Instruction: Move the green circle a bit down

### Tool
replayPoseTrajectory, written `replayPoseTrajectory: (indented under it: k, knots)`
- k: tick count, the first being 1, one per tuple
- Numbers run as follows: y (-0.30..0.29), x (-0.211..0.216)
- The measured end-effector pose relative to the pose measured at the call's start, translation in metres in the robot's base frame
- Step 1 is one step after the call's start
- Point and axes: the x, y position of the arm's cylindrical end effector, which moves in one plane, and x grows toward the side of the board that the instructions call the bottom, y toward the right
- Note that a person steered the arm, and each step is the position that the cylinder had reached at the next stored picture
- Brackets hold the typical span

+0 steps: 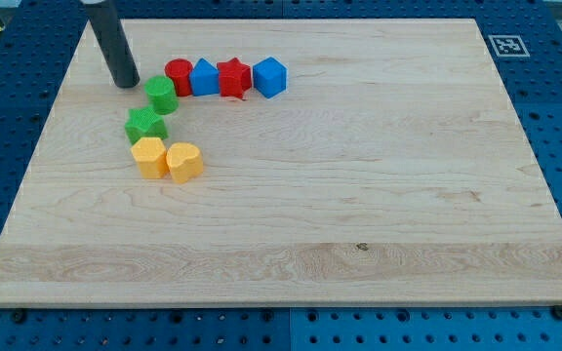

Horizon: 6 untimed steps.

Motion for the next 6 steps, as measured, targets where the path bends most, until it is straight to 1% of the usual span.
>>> replayPoseTrajectory:
  k: [1,2,4,5,6]
  knots:
    - [0.0,-0.001]
    - [0.035,0.006]
    - [0.037,0.009]
    - [0.049,0.059]
    - [0.069,0.122]
